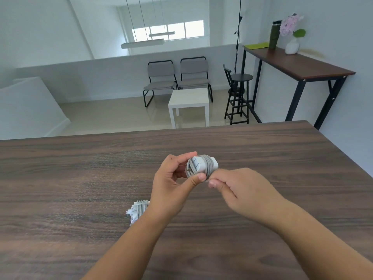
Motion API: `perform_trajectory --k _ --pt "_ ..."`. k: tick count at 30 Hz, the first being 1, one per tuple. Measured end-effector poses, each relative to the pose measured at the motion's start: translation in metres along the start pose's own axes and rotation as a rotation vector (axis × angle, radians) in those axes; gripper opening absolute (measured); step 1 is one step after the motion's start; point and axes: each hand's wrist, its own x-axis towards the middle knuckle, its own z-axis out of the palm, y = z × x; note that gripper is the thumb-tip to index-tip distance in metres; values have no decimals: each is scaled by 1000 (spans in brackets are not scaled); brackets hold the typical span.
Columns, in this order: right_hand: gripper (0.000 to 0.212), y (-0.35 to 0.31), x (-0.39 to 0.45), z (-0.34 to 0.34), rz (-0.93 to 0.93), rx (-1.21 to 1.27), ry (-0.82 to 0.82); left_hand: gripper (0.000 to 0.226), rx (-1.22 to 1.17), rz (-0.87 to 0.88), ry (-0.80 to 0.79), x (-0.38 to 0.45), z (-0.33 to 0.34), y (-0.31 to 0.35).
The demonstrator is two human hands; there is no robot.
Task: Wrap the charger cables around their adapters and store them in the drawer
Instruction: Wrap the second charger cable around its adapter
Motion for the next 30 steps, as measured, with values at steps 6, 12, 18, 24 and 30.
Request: perform_trajectory --k 6,12,18,24,30 --pt "35 5 6 -24 -116 -117 24 46 136 49 -209 4 -10 8" --pt "22 11 12 -36 -128 -53 39 45 52 -7 -322 4 -13 18" --pt "19 23 19 -34 8 367 6 47 -222 -107 -435 2 -15 30" --pt "34 21 17 -14 88 894 -110 46 -348 -174 -433 -2 -10 35" --pt "21 16 10 16 268 1196 -145 54 -566 -241 -326 -2 -3 30"
